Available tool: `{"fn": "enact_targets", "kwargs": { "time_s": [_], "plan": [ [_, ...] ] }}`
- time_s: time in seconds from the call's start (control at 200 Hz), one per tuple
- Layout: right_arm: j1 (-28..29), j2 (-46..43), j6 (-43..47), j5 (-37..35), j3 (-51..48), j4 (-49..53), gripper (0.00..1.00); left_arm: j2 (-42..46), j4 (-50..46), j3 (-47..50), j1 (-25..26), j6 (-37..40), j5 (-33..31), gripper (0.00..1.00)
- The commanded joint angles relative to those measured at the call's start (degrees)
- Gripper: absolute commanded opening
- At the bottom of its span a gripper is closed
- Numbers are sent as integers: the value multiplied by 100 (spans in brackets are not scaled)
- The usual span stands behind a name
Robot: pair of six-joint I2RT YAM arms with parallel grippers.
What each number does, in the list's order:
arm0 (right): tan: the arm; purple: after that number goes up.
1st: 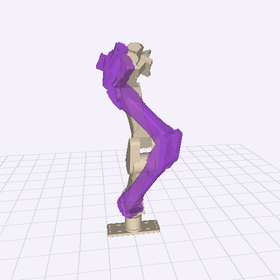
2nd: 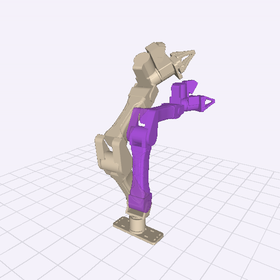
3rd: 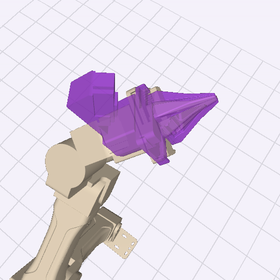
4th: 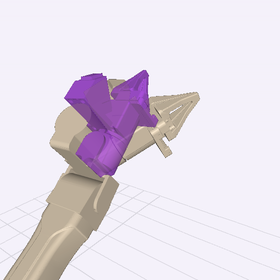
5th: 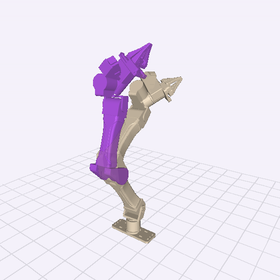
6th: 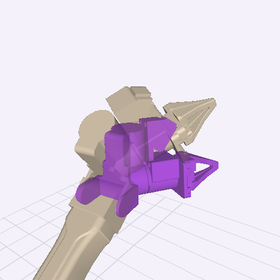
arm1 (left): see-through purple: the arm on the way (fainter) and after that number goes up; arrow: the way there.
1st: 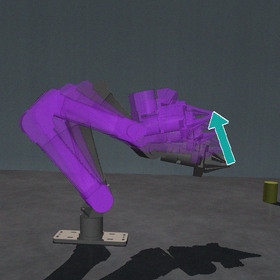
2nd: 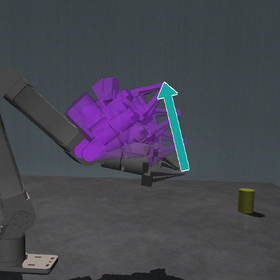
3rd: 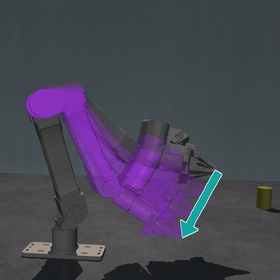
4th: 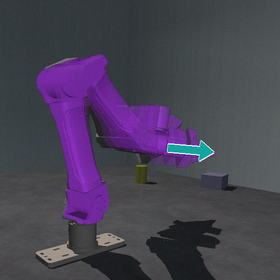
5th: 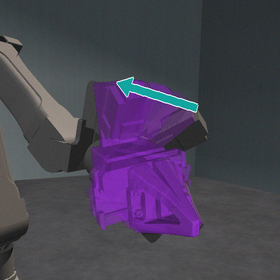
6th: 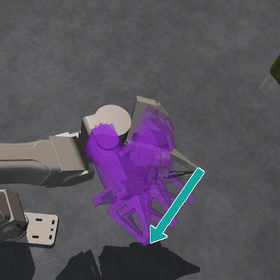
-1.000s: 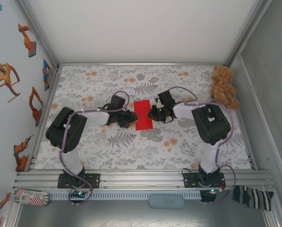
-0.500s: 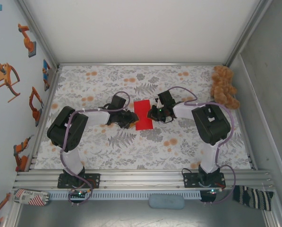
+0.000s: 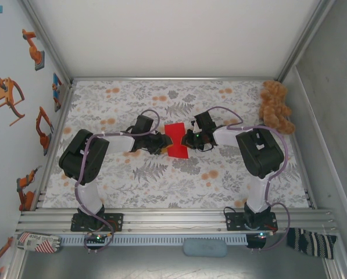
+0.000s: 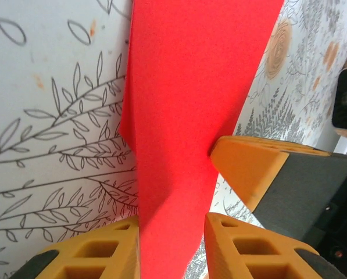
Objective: Fold a paper plane with a square sheet of paper (pick it up from the middle)
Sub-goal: Third fold the triangle at the center of the table.
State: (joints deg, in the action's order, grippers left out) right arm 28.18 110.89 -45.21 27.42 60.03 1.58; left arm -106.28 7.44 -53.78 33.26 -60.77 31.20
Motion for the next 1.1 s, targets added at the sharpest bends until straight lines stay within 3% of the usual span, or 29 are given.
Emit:
{"fn": "enact_targets", "kwargs": {
  "time_s": [0.0,0.406,0.726,0.916,1.097],
  "plan": [
    [-59,99,-57,-249,-178,209,11,-68,213,-96,-56,-12,208,33],
    [-66,29,-58,-231,-207,163,12,-284,220,-186,-144,-77,228,25],
    [-67,-312,57,-225,-197,-6,17,-326,115,-195,-181,-130,229,8],
    [-67,-1077,779,-647,-300,-67,32,-281,-10,-228,-188,-122,155,3],
    [-60,-1816,1635,-984,-754,-410,61,-212,-299,-338,-188,-122,95,3]
  ]
}}
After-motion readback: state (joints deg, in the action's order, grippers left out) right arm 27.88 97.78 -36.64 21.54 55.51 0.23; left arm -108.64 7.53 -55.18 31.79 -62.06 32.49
